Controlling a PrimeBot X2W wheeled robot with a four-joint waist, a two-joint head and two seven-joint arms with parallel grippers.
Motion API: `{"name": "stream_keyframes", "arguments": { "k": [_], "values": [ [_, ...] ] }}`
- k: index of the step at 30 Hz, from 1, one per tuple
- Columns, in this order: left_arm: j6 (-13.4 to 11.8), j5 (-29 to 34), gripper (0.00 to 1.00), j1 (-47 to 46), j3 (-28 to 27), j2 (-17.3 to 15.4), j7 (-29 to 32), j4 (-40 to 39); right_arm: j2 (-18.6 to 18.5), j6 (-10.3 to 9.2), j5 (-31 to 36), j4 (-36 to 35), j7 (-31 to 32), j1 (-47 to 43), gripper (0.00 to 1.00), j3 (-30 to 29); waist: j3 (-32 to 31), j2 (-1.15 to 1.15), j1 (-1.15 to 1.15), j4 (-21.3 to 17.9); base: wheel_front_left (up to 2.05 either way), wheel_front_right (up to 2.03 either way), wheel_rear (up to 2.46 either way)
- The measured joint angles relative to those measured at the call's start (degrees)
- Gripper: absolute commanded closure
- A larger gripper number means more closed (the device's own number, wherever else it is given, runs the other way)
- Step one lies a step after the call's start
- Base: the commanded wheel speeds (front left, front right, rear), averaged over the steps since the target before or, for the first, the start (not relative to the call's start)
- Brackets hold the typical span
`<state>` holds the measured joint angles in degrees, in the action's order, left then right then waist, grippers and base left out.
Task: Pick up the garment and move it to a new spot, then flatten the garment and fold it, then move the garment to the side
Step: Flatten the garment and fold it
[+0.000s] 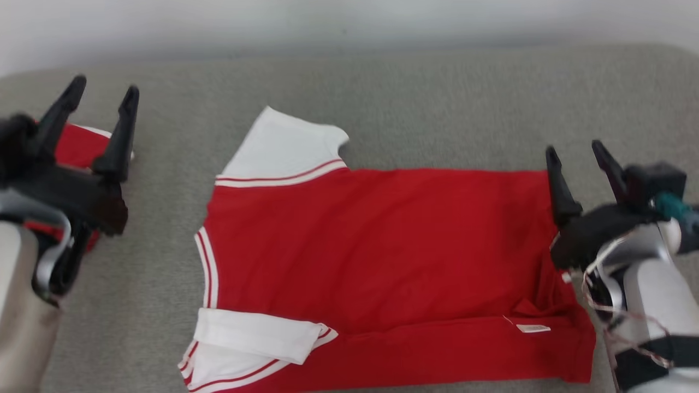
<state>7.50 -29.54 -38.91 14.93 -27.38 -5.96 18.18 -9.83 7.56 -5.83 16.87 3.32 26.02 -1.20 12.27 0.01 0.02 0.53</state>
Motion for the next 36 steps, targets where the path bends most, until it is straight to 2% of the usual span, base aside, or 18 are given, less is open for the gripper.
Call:
{"name": "stream_keyframes", "arguments": {
  "k": [5,7,8,13,21,28,36],
  "values": [
    [0.0,-5.5,0.0,-7.4,6.1,-2.9,3.4,4.5,0.0,0.0,0.2,5.2,2.4,6.3,0.0,0.4,4.4,0.01,0.01,-1.5,0.0,0.0,0.0],
    [0.0,-7.7,0.0,-10.8,9.4,-4.4,5.1,6.9,0.3,0.0,0.2,7.3,3.6,8.7,0.0,0.9,6.4,0.01,0.01,-2.3,0.0,0.0,0.0],
    [0.0,-10.0,0.0,-13.5,12.8,-5.7,6.9,8.9,0.6,0.0,0.2,9.5,4.9,10.8,0.0,1.7,8.1,0.01,0.01,-3.2,0.0,0.0,0.0],
    [0.0,-14.4,0.0,-18.4,20.4,-7.9,10.0,13.1,1.7,0.0,-1.3,13.2,6.8,14.7,0.0,4.0,10.8,0.01,0.01,-6.3,0.0,0.0,0.0],
    [0.0,-19.2,0.0,-25.1,28.6,-9.3,12.4,19.4,2.2,0.0,-3.5,17.5,8.9,18.8,0.0,6.9,13.0,0.0,-0.01,-10.6,0.0,0.0,0.0],
    [0.0,-22.2,0.0,-28.5,33.6,-9.1,13.8,24.5,3.7,0.0,-3.8,20.4,8.9,21.4,0.0,8.5,15.1,0.0,-0.01,-12.3,0.0,0.0,0.0],
    [0.0,-24.5,0.0,-31.8,39.2,-8.9,13.8,25.9,4.3,0.0,-4.3,22.8,8.8,23.7,0.0,10.2,16.2,-0.01,-0.02,-13.6,0.0,0.0,0.0]
  ]
}}
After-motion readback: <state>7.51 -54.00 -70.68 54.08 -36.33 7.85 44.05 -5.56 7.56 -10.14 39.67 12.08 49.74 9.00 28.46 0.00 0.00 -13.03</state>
